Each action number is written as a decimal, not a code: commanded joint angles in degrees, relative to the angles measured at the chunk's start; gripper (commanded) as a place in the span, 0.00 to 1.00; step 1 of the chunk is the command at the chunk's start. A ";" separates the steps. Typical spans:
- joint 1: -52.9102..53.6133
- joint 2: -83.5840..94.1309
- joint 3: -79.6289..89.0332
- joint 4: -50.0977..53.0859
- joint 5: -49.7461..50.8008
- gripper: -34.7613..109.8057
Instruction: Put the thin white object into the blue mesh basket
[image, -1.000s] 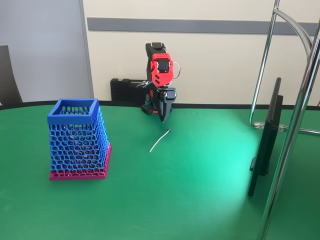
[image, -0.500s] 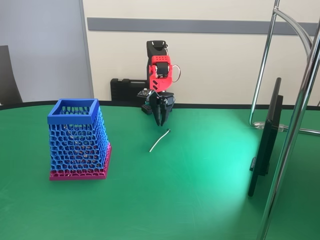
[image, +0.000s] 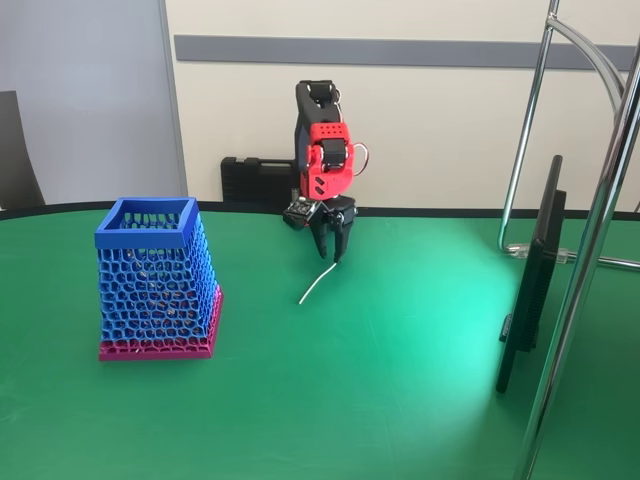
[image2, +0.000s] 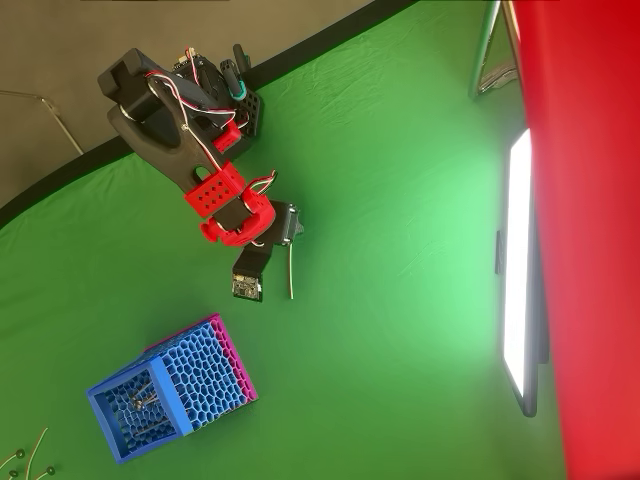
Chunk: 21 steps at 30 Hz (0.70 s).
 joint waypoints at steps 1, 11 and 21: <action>-0.97 -0.35 -1.76 0.18 -0.88 0.35; -2.64 -2.81 -2.02 0.09 -1.41 0.35; -4.13 -4.22 -1.76 -0.35 -0.88 0.35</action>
